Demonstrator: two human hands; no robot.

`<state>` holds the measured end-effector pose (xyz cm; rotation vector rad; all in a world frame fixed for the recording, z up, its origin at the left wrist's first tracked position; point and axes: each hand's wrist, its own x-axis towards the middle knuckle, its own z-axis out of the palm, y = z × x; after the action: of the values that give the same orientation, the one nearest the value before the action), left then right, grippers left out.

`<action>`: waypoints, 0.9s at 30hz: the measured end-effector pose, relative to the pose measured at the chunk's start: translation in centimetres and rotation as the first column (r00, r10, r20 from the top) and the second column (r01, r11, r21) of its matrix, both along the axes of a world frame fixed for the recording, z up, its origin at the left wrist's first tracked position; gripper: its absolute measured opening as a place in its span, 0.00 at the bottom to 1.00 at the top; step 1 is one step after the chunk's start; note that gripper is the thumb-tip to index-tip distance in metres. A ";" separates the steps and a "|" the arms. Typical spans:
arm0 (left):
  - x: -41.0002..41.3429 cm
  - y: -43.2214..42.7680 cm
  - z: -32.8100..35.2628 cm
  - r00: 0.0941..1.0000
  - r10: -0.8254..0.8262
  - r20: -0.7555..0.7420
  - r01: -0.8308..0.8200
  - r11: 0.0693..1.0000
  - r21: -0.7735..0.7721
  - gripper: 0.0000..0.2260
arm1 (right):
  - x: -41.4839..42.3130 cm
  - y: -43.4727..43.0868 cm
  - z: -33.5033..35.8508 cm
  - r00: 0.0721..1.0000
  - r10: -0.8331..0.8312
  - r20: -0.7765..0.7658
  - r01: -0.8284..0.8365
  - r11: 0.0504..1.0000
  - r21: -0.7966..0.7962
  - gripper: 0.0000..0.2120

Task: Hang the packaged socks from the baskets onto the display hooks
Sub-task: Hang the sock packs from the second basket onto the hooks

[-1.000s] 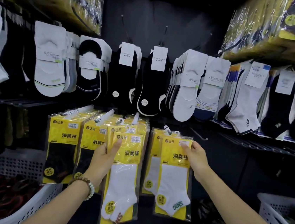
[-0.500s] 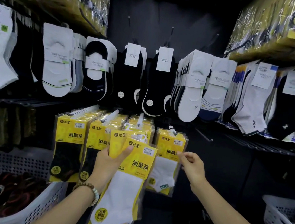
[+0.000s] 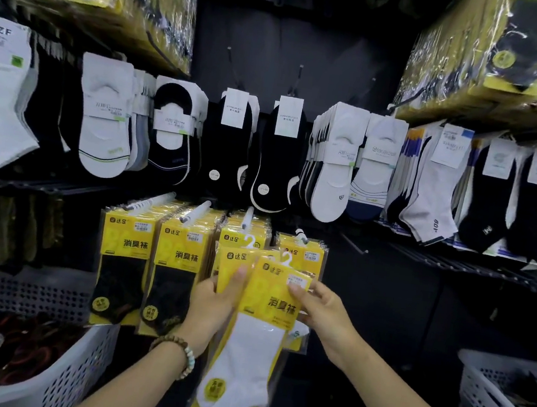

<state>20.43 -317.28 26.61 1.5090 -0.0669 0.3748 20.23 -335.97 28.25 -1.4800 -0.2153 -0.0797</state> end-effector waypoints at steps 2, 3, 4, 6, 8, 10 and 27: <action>0.3 0.5 -0.2 1.000 0.010 -0.006 -0.010 0.999 0.031 0.24 | 0.5 -1.0 -0.4 0.993 -0.112 -0.036 0.115 0.990 0.086 0.09; 0.6 0.9 -0.4 1.000 0.010 0.000 -0.010 0.999 0.033 0.23 | 0.9 -1.7 -0.5 0.984 -0.169 -0.054 0.174 0.978 0.114 0.08; 0.9 1.3 -0.5 1.000 0.015 0.010 -0.016 0.999 0.032 0.23 | 1.3 -2.3 -0.6 0.973 -0.224 -0.063 0.230 0.965 0.126 0.07; 1.5 2.2 -0.8 0.999 0.030 0.022 -0.031 0.998 0.052 0.25 | 2.2 -3.6 -0.5 0.945 -0.324 -0.044 0.327 0.939 0.104 0.05; 2.1 2.8 -1.1 0.999 0.024 0.025 -0.026 0.997 0.071 0.25 | 3.1 -4.3 0.1 0.924 -0.382 0.005 0.380 0.921 0.080 0.04; 2.4 3.2 -1.3 0.999 0.023 0.033 -0.025 0.997 0.071 0.28 | 4.1 -4.5 0.8 0.918 -0.393 0.044 0.389 0.918 0.074 0.03; 4.6 1.1 -1.6 0.999 0.008 0.033 -0.011 0.997 0.080 0.26 | 13.5 -2.7 -1.3 0.765 -0.644 -0.034 0.638 0.763 -0.098 0.14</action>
<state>25.06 -316.22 24.97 1.5827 -0.1019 0.4085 33.71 -338.64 26.95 -1.5796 0.3641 -0.5865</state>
